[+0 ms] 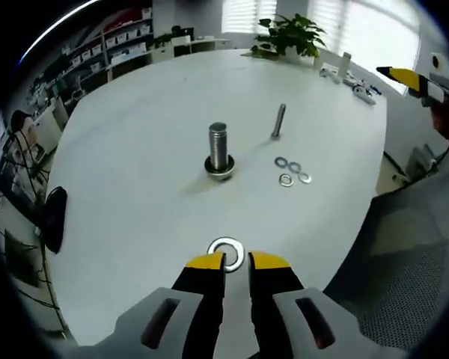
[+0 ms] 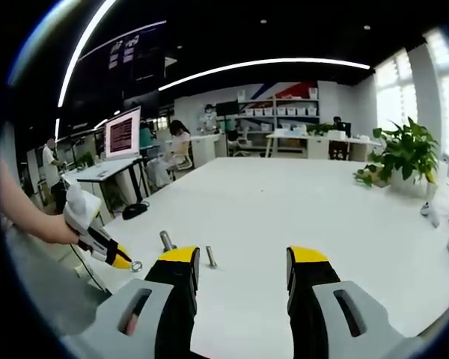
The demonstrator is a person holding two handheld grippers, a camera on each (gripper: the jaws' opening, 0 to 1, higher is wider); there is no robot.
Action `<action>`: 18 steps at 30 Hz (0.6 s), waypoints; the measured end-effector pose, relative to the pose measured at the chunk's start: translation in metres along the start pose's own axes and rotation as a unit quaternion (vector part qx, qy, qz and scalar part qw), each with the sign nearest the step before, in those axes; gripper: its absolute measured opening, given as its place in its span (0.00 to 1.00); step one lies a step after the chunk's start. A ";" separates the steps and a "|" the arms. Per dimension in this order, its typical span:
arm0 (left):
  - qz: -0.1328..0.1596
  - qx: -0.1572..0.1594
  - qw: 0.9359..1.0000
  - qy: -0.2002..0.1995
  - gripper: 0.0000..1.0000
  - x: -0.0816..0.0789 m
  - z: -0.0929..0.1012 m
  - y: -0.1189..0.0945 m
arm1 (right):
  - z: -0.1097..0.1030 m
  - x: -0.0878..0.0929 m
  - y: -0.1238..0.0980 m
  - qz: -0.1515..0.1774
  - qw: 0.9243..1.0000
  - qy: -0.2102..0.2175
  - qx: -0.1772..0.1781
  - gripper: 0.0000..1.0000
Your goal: Place the washer onto the threaded stud by aligning its center hole with the stud, sliding it down to the base, and recovering from edge contact or off-axis alignment until the washer reaches the visible bottom stop.
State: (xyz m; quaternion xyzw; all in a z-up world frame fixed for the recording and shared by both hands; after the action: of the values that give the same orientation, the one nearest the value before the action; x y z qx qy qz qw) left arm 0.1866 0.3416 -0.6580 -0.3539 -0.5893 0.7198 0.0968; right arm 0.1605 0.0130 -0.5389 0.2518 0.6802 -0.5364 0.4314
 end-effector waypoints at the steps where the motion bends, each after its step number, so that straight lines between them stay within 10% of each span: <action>1: -0.002 0.000 1.000 0.002 0.10 0.000 0.000 0.001 | 0.000 -0.001 0.000 0.002 1.000 0.002 0.000 0.49; 18: -0.040 0.003 0.999 0.022 0.11 0.003 -0.005 0.011 | -0.002 -0.003 0.009 0.005 1.000 0.008 -0.010 0.49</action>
State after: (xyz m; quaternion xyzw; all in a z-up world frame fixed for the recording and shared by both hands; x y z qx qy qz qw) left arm 0.1906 0.3434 -0.6698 -0.3459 -0.5984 0.7091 0.1395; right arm 0.1688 0.0183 -0.5409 0.2555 0.6880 -0.5250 0.4310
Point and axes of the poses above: the point that each gripper's makers call its tool centre point, and the gripper's own axes: y roughly forward along the fingers, z roughly to its right, x roughly out of its underside, the point moved 8 cm from there along -y, roughly backward along the fingers, and after that the axes turned 12 degrees about -z, right-handed, at the moved point
